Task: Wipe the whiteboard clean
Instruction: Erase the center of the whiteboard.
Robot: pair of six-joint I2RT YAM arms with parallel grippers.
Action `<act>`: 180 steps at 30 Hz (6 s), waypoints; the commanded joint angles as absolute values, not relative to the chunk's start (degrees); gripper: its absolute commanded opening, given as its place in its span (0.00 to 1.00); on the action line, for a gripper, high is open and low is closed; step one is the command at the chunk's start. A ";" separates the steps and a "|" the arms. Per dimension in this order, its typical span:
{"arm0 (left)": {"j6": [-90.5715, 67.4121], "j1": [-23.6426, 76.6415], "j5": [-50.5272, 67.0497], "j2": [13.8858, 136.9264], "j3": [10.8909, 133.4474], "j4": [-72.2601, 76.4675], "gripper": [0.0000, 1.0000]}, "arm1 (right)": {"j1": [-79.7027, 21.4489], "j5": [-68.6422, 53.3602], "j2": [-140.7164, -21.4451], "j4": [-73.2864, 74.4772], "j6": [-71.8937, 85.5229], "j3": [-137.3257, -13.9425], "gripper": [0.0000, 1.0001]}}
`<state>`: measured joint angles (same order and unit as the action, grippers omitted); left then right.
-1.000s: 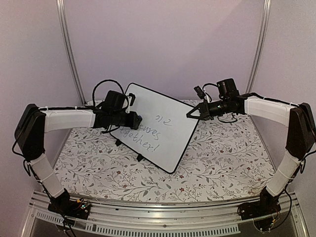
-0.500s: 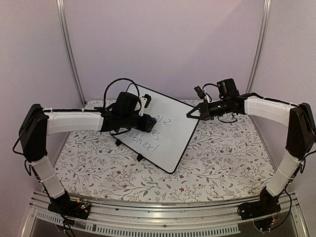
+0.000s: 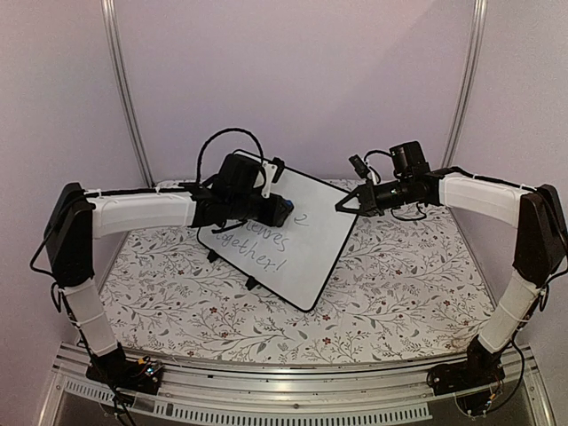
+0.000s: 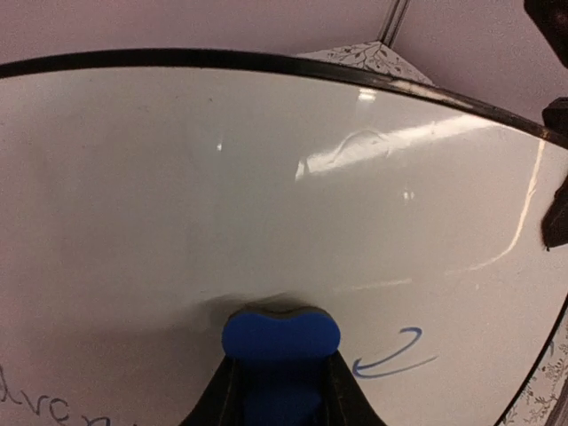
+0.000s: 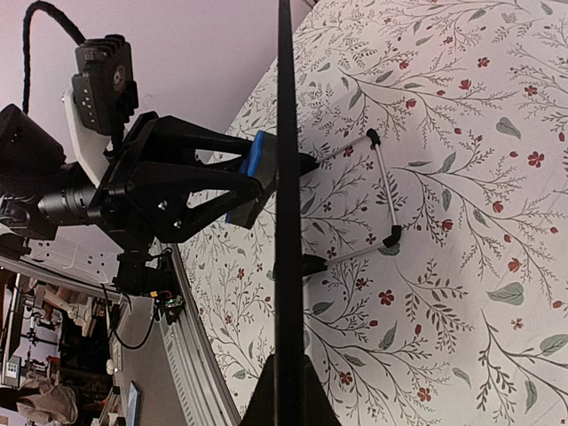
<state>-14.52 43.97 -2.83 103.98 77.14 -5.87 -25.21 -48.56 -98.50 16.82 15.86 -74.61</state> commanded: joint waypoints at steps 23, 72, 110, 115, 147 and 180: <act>-17.69 45.05 -7.27 103.53 66.67 -6.53 0.00 | -30.15 -51.52 -104.17 23.56 10.98 -74.70 0.00; -15.53 47.45 -7.86 107.52 77.24 -8.56 0.00 | -30.67 -50.90 -101.59 21.76 12.25 -70.62 0.00; -19.39 50.69 -6.28 102.37 66.94 -8.03 0.00 | -31.03 -51.59 -103.04 21.60 12.30 -71.68 0.00; -18.58 50.72 -6.32 104.13 70.05 -7.92 0.00 | -31.11 -51.70 -103.48 21.67 12.37 -72.31 0.00; -18.36 52.18 -7.16 105.95 72.01 -7.49 0.00 | -31.11 -52.29 -104.77 20.20 12.57 -71.62 0.00; -14.89 39.76 -14.10 94.48 67.55 -9.35 0.00 | -31.38 -51.58 -102.86 20.18 13.01 -69.27 0.00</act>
<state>-16.67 42.02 -12.34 97.65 67.83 -8.05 -25.69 -50.78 -100.47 11.35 15.38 -73.28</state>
